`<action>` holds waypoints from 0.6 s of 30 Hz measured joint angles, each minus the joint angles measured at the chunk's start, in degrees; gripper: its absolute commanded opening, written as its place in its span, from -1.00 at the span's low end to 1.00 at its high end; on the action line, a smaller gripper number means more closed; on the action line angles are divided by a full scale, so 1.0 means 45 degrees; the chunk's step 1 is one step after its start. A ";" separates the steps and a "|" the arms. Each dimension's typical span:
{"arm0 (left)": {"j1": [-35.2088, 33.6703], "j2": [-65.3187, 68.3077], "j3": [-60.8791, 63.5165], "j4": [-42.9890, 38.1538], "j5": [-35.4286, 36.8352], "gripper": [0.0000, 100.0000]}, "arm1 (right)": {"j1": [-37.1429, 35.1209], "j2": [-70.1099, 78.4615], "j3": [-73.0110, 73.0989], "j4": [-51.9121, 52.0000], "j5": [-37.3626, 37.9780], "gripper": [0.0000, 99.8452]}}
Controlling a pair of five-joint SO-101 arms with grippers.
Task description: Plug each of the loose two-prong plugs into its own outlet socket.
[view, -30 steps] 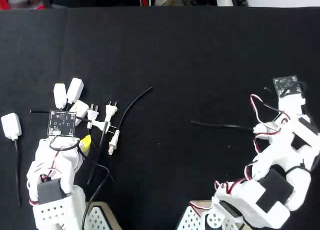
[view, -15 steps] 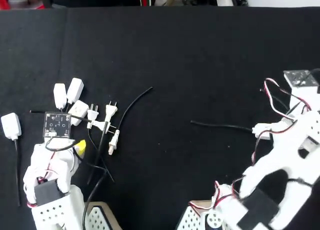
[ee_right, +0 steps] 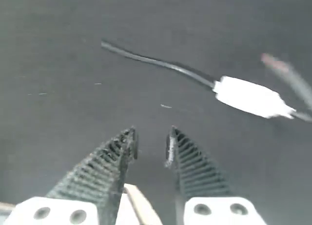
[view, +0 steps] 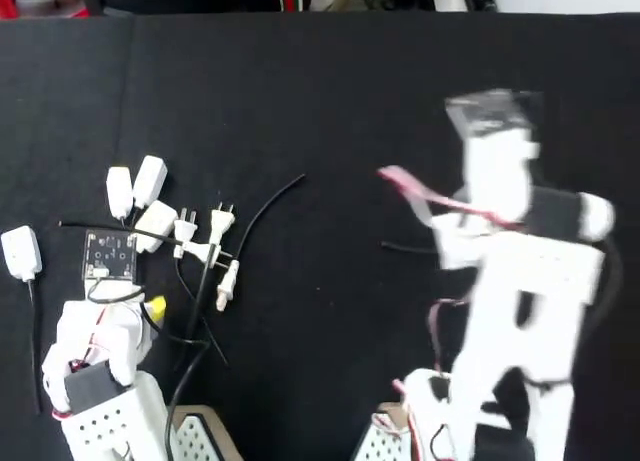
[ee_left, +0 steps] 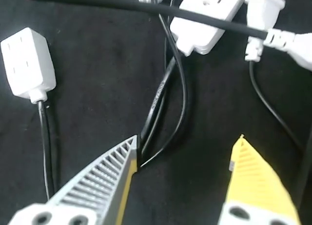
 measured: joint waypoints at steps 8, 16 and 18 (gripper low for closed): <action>-0.0410 0.0000 0.0195 0.0000 -0.0039 -0.41 | -0.7560 0.3477 -0.0020 -0.1250 -0.5060 -0.80; -0.0821 0.0000 0.0195 0.0000 -0.0039 -0.41 | -1.0549 0.8381 -0.1993 -0.3516 -0.8225 -0.80; -0.0996 0.0000 0.0195 0.0000 -0.0039 -0.41 | -1.1057 0.9455 -0.2598 -0.3907 -0.8694 -0.80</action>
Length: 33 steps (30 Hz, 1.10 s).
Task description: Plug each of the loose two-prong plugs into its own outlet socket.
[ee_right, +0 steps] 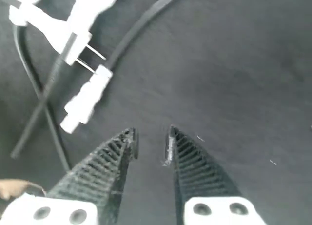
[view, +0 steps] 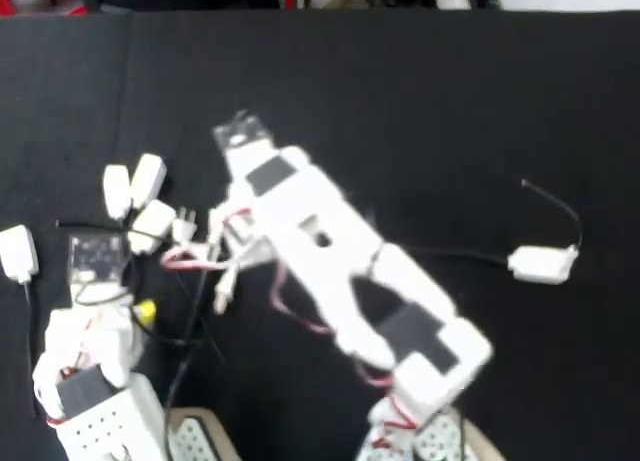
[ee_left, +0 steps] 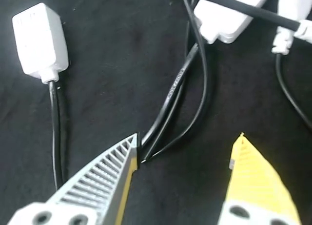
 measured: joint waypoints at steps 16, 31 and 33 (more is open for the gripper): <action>-0.0332 0.0000 0.0000 0.0000 0.0000 -0.41 | -0.0957 0.5099 -0.4435 -0.0313 -0.3849 -0.80; -0.0332 0.0000 0.0156 0.0000 -0.0020 -0.41 | -0.0918 0.6818 -0.5665 0.0352 -0.4552 -0.82; -0.0332 0.0000 0.0156 0.0000 -0.0020 -0.41 | -0.0938 0.6877 -0.5880 0.0762 -0.4552 -0.90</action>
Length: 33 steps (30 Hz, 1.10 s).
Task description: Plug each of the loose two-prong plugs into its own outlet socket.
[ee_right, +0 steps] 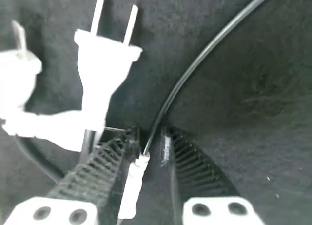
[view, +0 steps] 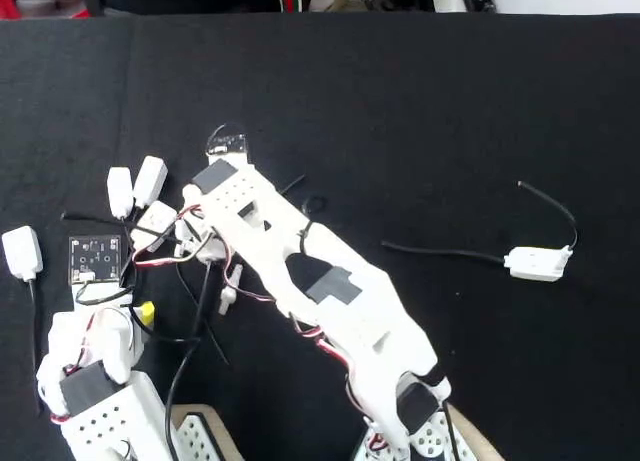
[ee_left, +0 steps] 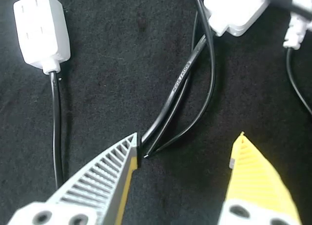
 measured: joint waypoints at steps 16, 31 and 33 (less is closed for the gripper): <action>0.0000 0.0000 0.0000 0.0000 0.0000 -0.41 | -0.0137 0.0098 -0.0098 0.2930 0.3126 -0.93; 0.0000 0.0000 0.0000 0.0000 0.0000 -0.41 | 0.5431 -0.0840 0.0078 0.3106 1.1800 -0.90; 0.0000 0.0000 0.0000 0.0000 0.0000 -0.41 | 0.5353 -0.0391 0.0098 0.3009 1.2288 -0.80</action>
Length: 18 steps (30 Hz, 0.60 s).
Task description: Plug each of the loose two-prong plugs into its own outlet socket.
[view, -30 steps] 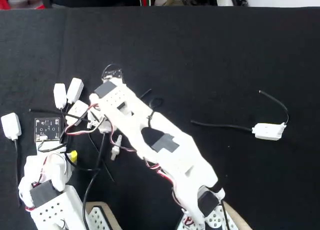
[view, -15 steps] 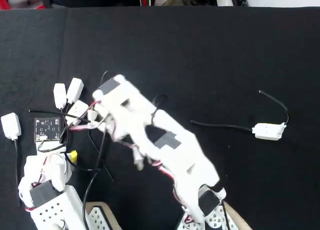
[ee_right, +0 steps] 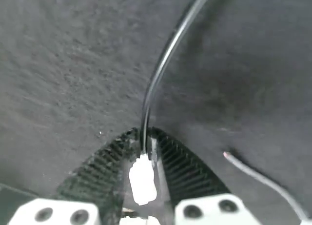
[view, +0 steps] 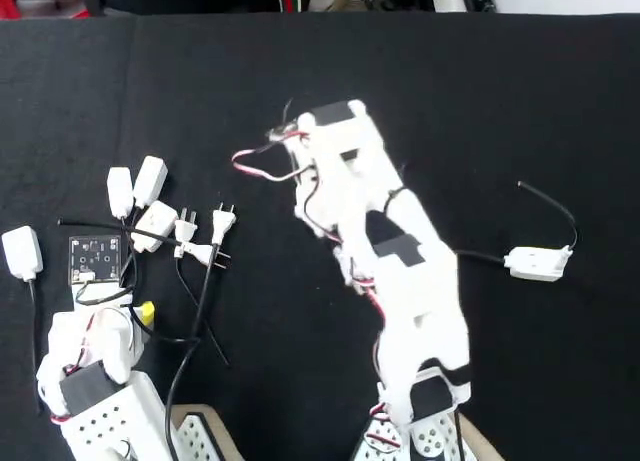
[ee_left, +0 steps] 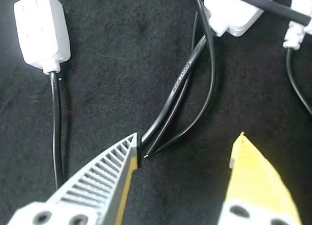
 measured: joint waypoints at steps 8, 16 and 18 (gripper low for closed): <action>0.0000 0.0000 0.0000 0.0000 0.0000 -0.41 | -0.0606 0.0742 -0.0352 0.0176 0.0293 -0.43; 0.0000 0.0000 0.0000 0.0000 0.0000 -0.41 | -0.0684 0.0723 -0.0332 0.0176 0.0352 -0.48; 0.0000 0.0000 0.0000 0.0000 0.0000 -0.41 | -0.0684 0.0449 0.0117 0.0176 0.0625 -0.47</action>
